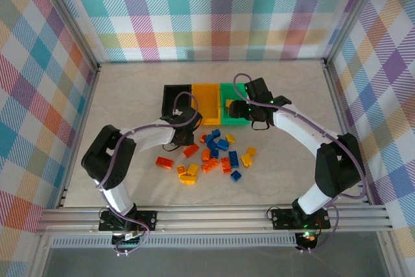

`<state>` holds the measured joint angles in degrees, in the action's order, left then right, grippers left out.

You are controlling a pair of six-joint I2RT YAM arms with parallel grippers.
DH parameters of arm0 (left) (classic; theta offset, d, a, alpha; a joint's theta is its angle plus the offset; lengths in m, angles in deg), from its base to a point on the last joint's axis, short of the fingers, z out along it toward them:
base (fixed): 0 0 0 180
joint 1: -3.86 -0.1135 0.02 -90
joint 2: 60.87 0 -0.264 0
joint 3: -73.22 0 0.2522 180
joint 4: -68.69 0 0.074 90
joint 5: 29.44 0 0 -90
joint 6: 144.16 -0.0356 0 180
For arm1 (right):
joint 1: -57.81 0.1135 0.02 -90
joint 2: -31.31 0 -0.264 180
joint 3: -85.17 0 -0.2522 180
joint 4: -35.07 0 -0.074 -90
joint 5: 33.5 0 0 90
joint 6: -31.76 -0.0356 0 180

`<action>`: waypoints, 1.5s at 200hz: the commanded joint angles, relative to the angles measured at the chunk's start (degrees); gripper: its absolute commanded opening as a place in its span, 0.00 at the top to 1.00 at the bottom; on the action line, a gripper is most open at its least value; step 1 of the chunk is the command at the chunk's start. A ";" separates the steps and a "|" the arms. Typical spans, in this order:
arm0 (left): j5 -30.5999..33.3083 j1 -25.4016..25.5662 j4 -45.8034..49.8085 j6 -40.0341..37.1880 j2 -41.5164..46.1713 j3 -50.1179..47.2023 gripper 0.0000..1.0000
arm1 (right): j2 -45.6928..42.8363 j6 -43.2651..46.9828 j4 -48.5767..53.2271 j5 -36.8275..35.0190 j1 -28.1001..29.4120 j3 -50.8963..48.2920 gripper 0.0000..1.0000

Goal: Sort the legos into containers by color

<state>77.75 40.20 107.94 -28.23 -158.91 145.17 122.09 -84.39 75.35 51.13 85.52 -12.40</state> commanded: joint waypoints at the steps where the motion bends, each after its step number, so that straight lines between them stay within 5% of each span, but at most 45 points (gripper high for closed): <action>1: -1.54 0.45 2.57 1.87 7.47 -1.75 0.71 | -1.66 -0.70 -0.68 0.27 -0.37 -0.02 0.20; 42: -3.33 -2.44 8.12 2.73 14.83 3.73 0.71 | -2.28 -1.57 -1.43 1.39 -0.33 -1.13 0.20; 139: -0.46 -13.05 11.23 1.67 -9.30 30.18 0.74 | -4.12 -2.24 -0.66 1.65 -0.41 -4.34 0.20; 200: -2.20 -13.04 10.91 2.89 -10.81 31.85 0.37 | -6.73 -1.50 1.22 5.63 -0.27 -7.76 0.19; 253: -8.00 -10.25 6.56 4.36 1.23 24.84 0.11 | -11.86 0.99 8.63 9.59 5.55 -13.91 0.18; 259: -8.76 -9.64 5.89 4.62 3.11 23.16 0.01 | -12.36 1.12 9.79 9.68 6.93 -14.79 0.17; 300: -11.09 -6.27 3.49 7.21 14.35 11.01 0.00 | -12.33 -1.27 13.97 9.10 17.94 -19.62 0.15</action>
<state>69.32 32.50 112.99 -23.29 -149.36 162.66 109.83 -84.61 84.27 59.85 98.74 -29.89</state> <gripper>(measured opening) 0.998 0.852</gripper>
